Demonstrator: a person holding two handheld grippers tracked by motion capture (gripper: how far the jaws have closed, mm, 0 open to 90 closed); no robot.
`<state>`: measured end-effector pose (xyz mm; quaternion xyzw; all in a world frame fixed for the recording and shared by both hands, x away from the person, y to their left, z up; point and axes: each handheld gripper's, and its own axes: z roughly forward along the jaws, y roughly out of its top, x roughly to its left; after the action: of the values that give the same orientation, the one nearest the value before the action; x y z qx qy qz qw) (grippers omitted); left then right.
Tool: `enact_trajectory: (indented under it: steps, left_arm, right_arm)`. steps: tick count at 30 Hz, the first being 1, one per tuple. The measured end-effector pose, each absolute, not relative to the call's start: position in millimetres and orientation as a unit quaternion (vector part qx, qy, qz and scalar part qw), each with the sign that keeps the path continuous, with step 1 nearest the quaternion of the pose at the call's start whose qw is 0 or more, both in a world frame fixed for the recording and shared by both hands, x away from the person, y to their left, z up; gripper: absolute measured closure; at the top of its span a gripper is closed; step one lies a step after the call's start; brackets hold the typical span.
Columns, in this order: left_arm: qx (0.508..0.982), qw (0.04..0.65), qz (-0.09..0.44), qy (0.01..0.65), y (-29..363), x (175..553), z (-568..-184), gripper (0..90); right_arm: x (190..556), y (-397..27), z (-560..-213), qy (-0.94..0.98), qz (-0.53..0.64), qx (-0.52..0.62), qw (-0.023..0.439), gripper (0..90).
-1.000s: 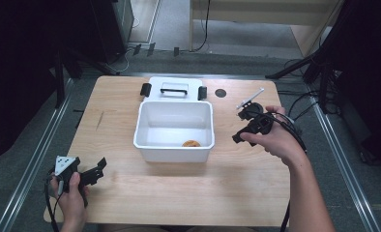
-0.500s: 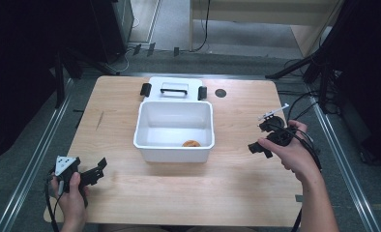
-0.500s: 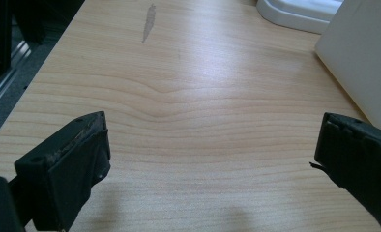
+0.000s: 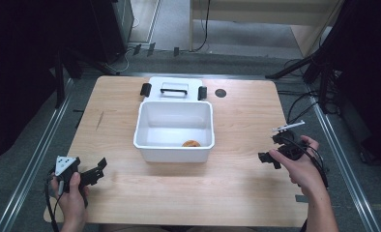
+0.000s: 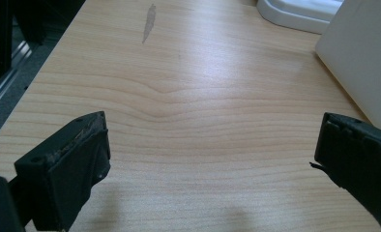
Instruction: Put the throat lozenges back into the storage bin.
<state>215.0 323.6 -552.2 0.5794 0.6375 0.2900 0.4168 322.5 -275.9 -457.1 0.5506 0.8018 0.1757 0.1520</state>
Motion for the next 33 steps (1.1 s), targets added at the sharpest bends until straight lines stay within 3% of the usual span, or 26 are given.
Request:
enact_trajectory:
  steps: [33]
  left_arm:
    - [0.580, 0.416, 0.293, 0.637, 323.1, 214.7, -552.1, 0.0]
  right_arm:
    - [251.0, -344.5, -530.4, 0.678, 0.351, 0.601, 0.238, 0.0]
